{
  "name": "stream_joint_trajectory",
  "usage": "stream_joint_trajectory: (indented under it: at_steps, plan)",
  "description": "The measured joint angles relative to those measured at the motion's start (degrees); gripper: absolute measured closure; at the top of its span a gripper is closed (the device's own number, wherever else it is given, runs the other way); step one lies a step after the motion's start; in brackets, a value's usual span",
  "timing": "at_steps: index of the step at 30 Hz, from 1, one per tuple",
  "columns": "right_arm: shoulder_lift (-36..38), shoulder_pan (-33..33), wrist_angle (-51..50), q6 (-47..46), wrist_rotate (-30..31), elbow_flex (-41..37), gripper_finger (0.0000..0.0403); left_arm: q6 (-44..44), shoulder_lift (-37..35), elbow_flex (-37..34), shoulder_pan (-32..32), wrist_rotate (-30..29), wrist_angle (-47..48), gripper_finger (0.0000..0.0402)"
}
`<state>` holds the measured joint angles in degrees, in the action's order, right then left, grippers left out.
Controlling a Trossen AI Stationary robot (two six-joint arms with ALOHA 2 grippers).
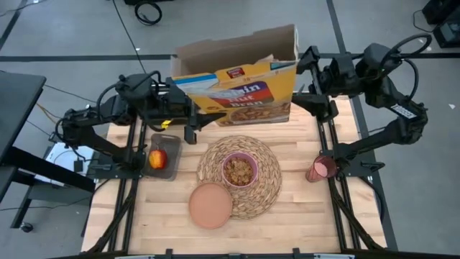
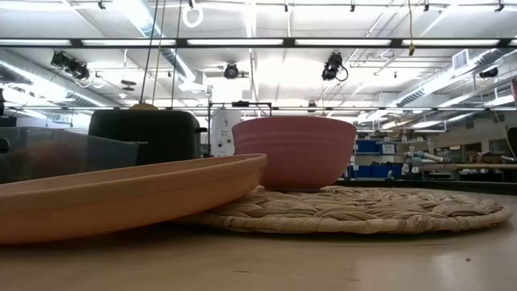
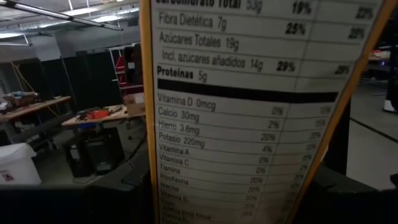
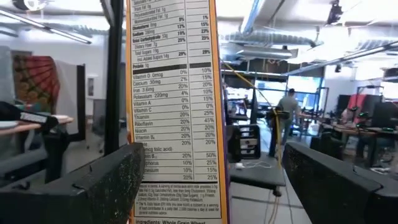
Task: Arrange a breakfast setting
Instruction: Pour the cereal from the yellow cereal box into the pink bowl
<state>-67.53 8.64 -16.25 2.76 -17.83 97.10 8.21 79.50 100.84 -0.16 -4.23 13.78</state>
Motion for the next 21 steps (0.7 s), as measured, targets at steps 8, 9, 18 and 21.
stream_joint_trajectory:
  at_steps: [8, 9, 18, 21]
  plan:
    - [1.9, 0.0, -1.5, -4.0, -5.8, -0.3, 0.0021, 0.0, 0.1, -0.1, 0.0, -0.8, -0.1, 0.0171]
    - [2.0, 0.0, -2.1, -4.3, -6.2, -0.4, 0.0021, 0.0, 0.1, -0.1, 0.0, -1.5, -0.5, 0.0171]
    - [0.3, -1.8, -2.4, 0.0, -2.5, -0.3, 0.0021, -1.5, 0.4, -0.1, 1.1, -1.5, -1.6, 0.0171]
    - [-1.3, -3.2, -1.5, 3.7, 1.1, -0.4, 0.0021, -1.9, 0.6, -0.1, 1.2, -2.2, -0.2, 0.0171]
